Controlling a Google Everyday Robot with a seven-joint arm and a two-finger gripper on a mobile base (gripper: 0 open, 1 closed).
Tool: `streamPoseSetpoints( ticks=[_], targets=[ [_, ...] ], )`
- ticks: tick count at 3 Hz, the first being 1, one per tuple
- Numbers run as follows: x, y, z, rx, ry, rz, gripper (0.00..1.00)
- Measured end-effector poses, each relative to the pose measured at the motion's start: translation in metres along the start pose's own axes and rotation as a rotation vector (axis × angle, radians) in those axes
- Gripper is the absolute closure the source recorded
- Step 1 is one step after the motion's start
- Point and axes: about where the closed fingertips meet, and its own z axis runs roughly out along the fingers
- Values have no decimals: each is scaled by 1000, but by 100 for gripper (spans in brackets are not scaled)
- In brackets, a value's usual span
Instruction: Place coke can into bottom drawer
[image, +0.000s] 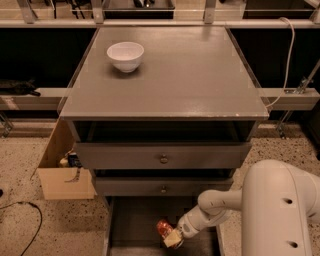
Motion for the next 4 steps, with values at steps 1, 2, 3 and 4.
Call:
streamPoseSetpoints(
  ticks=[1,2,3,4],
  targets=[
    [-3,-11,17,33,13,8,100],
    [-4,-22,24,55,9,17,100],
    [-8,-37,31,80,2,26,100],
    [-12,-54,39,108,17,38,100]
  ],
)
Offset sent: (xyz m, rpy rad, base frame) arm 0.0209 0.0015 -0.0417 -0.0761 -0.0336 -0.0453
